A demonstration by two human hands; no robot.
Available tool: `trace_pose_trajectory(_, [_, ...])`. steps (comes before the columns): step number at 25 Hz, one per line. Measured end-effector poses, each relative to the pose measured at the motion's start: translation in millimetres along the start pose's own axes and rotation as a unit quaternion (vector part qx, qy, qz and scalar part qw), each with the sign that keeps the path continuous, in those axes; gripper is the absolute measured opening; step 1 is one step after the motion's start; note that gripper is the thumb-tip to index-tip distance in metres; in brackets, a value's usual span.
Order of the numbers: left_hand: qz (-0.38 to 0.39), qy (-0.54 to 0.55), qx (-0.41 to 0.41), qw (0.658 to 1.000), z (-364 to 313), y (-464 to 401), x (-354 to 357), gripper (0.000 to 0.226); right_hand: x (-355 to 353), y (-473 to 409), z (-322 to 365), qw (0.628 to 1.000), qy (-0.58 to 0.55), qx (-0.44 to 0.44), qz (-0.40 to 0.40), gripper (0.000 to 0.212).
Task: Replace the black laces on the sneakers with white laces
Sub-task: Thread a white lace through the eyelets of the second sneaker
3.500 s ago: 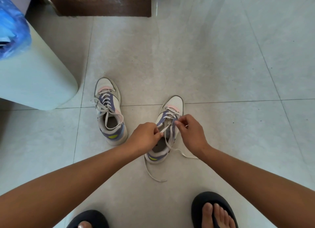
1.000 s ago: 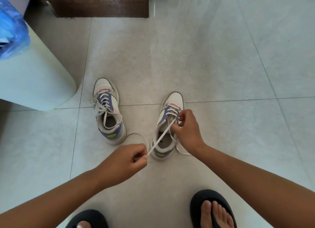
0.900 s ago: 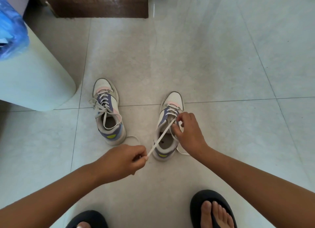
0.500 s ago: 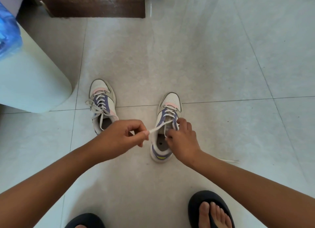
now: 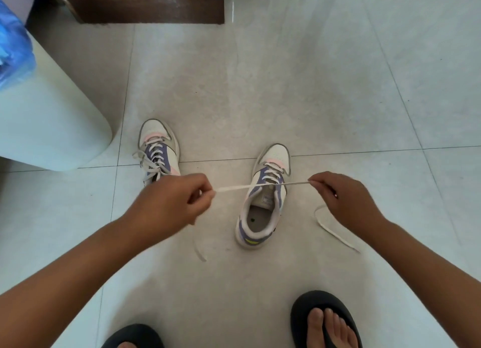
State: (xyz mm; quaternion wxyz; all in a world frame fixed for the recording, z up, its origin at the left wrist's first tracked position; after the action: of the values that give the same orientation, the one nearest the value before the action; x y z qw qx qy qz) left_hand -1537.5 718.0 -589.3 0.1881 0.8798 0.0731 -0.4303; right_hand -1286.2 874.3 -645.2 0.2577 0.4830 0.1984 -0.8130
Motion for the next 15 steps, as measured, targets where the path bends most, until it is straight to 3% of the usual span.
trace_pose_trajectory(3, [0.038,-0.227,-0.028,0.973,16.7,-9.7,1.2,0.018,6.8,-3.3,-27.0,0.972,0.167,-0.166,0.010,0.015])
trace_pose_trajectory(4, [0.090,-0.280,-0.013,0.956,17.1,-8.5,9.3,0.020,16.3,-3.4,-33.6,0.964,0.198,-0.167,0.055,0.008])
trace_pose_trajectory(6, [0.195,-0.320,0.012,0.927,14.0,-4.1,33.2,0.025,32.6,-0.2,-32.5,0.966,0.178,-0.071,0.172,0.006])
trace_pose_trajectory(8, [0.201,-0.303,0.024,0.931,2.2,-12.4,49.0,0.030,42.1,0.0,-21.2,0.977,0.023,0.084,0.195,0.013])
trace_pose_trajectory(10, [0.115,-0.227,0.028,0.967,-10.6,-35.7,55.0,0.034,53.1,-5.2,-4.1,0.957,-0.110,0.196,0.181,0.017])
trace_pose_trajectory(12, [0.081,-0.119,0.046,0.988,-21.7,-59.8,71.3,0.037,64.0,-9.6,5.9,0.942,-0.140,0.227,0.203,0.026])
trace_pose_trajectory(15, [0.126,-0.011,0.010,0.992,-30.7,-82.6,99.9,0.040,64.2,-14.2,14.5,0.938,-0.168,0.210,0.219,0.031])
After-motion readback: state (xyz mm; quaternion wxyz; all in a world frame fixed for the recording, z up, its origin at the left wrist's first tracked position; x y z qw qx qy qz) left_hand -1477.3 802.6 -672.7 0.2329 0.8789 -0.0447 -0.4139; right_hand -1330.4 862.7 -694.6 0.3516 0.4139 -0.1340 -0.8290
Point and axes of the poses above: each hand's wrist, its own y-axis away from the middle knuckle, its own x-axis out of the palm, z = x × y, the point moved 3 cm from there along -y, towards the middle knuckle, and after that the axes turned 3 degrees about -z, right-handed, at the moved point
